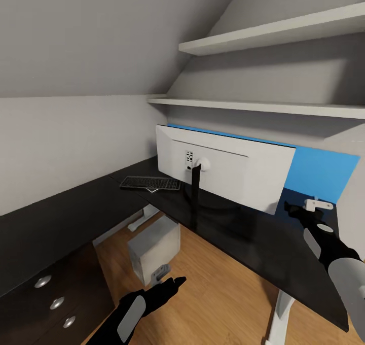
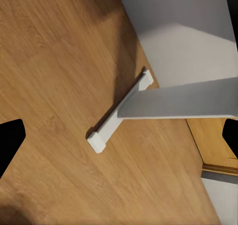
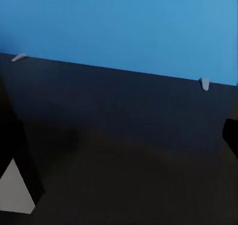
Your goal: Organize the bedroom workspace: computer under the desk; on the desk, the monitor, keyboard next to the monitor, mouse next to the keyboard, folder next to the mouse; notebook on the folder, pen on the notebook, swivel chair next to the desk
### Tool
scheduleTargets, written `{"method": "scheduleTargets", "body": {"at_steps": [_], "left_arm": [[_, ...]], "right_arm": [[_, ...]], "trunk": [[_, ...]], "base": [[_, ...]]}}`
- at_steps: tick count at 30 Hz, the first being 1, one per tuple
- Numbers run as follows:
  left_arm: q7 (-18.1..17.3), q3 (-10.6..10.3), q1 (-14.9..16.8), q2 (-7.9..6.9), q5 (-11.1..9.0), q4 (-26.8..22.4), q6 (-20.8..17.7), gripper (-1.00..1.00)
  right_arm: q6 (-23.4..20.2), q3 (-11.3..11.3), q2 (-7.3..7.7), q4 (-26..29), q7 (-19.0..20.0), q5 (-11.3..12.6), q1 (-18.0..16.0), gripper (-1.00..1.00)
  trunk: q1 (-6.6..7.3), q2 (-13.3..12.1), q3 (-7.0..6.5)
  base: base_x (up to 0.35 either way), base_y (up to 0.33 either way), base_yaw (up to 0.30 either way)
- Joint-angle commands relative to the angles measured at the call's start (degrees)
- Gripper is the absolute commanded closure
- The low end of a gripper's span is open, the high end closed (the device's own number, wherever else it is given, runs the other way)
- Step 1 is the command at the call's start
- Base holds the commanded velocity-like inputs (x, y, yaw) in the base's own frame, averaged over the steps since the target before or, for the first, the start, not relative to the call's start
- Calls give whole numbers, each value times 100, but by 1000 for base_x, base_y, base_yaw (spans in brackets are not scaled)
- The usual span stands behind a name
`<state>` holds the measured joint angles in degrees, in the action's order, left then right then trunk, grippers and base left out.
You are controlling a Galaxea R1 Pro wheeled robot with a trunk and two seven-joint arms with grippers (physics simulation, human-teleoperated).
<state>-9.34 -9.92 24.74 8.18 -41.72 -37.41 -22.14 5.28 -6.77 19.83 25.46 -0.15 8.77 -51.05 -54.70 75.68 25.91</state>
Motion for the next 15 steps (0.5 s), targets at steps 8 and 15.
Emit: {"method": "scheduleTargets", "body": {"at_steps": [8, 15], "left_arm": [[2, 9, -23, -34, -25, -3, -20, -100], [-2, 85, -60, -125, -36, -10, -55, -100]], "right_arm": [[-1013, -5, -118, 951, -14, 235, 188, -100], [-2302, -343, -341, 2302, -112, 664, 764, -100]], "trunk": [[0, 3, 6], [0, 3, 7]], "base": [[0, 0, -3], [0, 0, 0]]}}
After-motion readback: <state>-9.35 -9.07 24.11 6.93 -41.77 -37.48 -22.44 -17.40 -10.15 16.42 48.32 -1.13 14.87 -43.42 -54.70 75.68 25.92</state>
